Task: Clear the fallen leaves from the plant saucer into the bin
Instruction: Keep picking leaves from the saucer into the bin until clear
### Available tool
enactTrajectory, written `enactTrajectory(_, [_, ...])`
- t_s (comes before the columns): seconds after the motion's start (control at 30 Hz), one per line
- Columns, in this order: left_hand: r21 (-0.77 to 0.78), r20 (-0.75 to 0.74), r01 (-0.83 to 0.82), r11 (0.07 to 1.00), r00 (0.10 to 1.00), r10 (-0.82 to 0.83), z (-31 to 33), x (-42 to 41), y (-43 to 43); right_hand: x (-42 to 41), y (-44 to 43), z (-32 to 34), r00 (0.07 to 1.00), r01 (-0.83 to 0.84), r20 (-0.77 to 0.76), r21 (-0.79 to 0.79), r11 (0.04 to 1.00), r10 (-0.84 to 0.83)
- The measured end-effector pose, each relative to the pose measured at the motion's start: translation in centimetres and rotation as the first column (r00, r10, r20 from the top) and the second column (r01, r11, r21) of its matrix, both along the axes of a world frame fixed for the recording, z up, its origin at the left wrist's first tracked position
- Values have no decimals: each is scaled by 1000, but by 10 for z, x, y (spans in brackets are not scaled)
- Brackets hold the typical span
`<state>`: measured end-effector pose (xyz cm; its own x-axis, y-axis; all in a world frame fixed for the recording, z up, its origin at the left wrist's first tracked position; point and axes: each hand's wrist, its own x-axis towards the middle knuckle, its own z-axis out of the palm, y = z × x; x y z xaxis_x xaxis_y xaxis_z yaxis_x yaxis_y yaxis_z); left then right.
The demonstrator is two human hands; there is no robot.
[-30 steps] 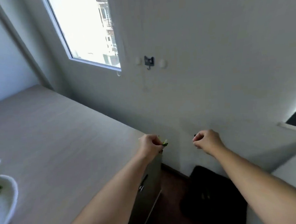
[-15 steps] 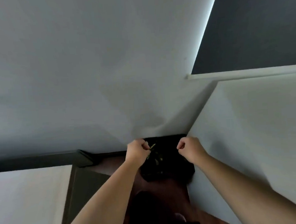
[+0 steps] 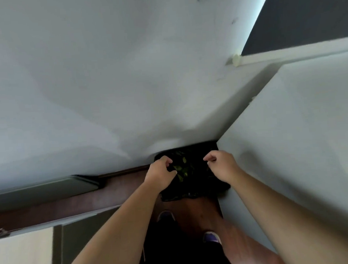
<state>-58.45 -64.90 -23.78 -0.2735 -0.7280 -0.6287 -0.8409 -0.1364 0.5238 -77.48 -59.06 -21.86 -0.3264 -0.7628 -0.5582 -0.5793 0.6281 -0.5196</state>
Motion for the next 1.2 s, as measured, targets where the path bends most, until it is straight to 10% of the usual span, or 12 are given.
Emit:
enactTrajectory(0.47, [-473,-47,-328,818,936,348,203,103,61,116,-25,175,894,-428,-38,-360,829,446])
enactTrajectory(0.97, [-552,73,-810,197,188,979,260,381,464,458,220,254,72,-874,-96,-486,17,993])
enactTrajectory(1.2, [-442,291,-853,278,157,944,212,464,618,561,349,209,-202,-900,-179,-354,-255,963])
